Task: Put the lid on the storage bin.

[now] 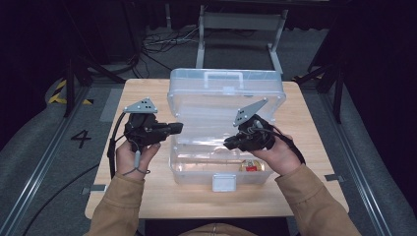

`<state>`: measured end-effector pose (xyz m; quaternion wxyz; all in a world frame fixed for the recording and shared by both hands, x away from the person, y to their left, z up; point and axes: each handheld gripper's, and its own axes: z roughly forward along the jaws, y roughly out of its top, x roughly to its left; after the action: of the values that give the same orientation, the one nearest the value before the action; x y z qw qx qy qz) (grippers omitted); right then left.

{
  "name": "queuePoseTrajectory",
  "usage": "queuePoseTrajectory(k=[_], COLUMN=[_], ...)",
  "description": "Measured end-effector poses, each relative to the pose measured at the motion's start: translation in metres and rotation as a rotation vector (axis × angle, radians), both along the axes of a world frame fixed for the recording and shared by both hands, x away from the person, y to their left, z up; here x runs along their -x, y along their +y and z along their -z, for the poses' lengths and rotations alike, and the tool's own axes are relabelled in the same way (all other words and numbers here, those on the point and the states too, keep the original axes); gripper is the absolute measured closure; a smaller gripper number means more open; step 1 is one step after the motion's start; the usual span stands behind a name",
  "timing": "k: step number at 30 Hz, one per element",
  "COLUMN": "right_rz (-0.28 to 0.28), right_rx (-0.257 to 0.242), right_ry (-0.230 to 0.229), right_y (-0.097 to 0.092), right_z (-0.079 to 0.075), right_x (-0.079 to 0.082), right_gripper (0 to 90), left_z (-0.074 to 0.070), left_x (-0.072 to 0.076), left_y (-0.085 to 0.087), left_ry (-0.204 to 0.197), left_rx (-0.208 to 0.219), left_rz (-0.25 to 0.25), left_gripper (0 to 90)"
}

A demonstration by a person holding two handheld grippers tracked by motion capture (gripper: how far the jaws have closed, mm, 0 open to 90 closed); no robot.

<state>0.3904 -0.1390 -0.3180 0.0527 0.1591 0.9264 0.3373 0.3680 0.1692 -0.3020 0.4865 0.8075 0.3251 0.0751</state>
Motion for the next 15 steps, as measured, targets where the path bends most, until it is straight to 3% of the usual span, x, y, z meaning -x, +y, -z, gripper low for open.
queuePoseTrajectory(k=[6,15], right_rz=[0.003,0.006], right_rx=[-0.006,-0.009], right_ry=[-0.002,-0.001], right_y=[-0.0007,-0.0017], right_z=[0.0009,0.0024], right_x=[0.001,0.0032], right_gripper=[83.2,82.8], left_z=[0.0005,0.0019], left_x=[-0.0036,-0.0103], left_y=[0.0007,0.003], left_ry=[-0.002,-0.013], left_rx=[0.003,0.013], left_rz=[-0.051,-0.083], left_gripper=[89.5,89.5])
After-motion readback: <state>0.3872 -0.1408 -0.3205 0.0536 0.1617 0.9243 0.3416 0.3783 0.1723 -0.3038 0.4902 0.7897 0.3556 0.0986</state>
